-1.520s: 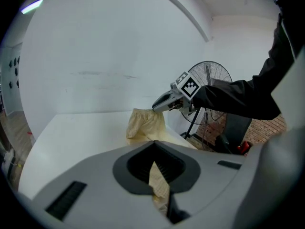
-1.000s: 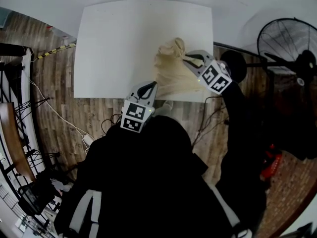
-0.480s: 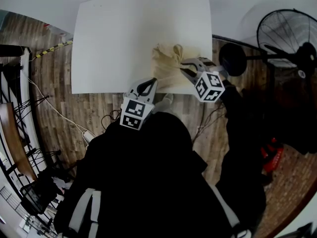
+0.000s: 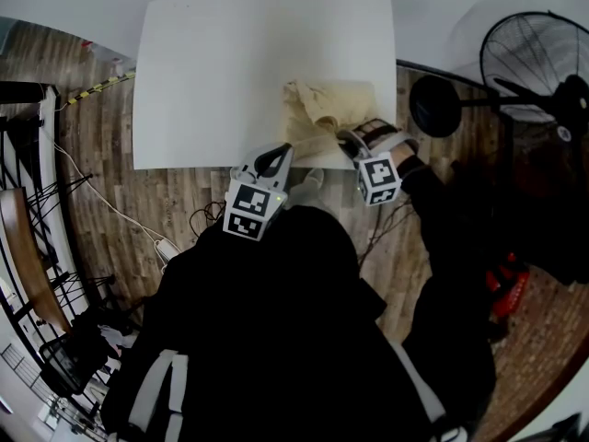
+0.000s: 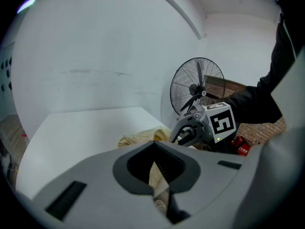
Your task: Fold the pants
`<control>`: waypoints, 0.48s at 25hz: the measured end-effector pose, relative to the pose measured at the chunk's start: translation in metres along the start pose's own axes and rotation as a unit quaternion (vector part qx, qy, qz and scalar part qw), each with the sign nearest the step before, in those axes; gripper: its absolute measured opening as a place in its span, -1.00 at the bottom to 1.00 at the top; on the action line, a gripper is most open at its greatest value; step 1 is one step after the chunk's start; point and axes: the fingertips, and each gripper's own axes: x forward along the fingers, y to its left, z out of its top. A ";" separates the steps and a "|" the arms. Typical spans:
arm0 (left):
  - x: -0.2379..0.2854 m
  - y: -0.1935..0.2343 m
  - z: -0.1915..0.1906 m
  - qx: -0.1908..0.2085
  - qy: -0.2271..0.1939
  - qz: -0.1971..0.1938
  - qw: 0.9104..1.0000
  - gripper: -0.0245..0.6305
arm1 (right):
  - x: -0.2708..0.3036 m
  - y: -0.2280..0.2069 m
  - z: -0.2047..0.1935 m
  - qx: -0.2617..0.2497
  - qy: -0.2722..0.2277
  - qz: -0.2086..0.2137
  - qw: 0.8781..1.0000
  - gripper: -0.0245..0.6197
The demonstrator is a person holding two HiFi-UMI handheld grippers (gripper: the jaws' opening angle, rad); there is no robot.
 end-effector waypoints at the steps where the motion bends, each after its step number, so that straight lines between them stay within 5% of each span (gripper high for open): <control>1: 0.000 0.000 0.000 0.000 0.000 0.000 1.000 -0.92 | 0.001 0.002 -0.001 -0.015 0.006 -0.003 1.000 -0.72; 12: -0.001 0.001 -0.002 -0.001 0.002 0.001 1.000 -0.92 | 0.019 0.046 -0.008 -0.067 0.026 0.017 0.997 -0.66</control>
